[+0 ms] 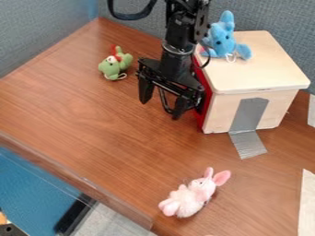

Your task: Open the drawer

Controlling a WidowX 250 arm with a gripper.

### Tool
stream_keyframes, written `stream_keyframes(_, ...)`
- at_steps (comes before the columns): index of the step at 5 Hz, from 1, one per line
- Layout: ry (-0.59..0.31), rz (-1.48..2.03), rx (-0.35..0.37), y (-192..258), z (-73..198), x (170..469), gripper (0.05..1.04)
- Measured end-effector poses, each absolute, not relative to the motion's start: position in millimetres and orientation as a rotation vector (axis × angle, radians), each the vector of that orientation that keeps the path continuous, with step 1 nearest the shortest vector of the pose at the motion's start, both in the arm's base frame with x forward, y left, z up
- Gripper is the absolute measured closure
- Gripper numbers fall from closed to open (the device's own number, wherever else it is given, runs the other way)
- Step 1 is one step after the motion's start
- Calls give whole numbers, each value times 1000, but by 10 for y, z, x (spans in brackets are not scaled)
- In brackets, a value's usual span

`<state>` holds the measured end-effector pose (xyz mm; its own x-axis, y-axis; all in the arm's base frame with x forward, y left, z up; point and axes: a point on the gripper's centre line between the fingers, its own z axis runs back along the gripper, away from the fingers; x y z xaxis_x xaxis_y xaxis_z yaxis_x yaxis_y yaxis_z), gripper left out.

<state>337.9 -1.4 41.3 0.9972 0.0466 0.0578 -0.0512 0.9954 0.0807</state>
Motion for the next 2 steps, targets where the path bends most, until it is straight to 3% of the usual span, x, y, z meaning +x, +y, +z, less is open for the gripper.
stream_keyframes(2,-75,149,108,228,373,3610,83)
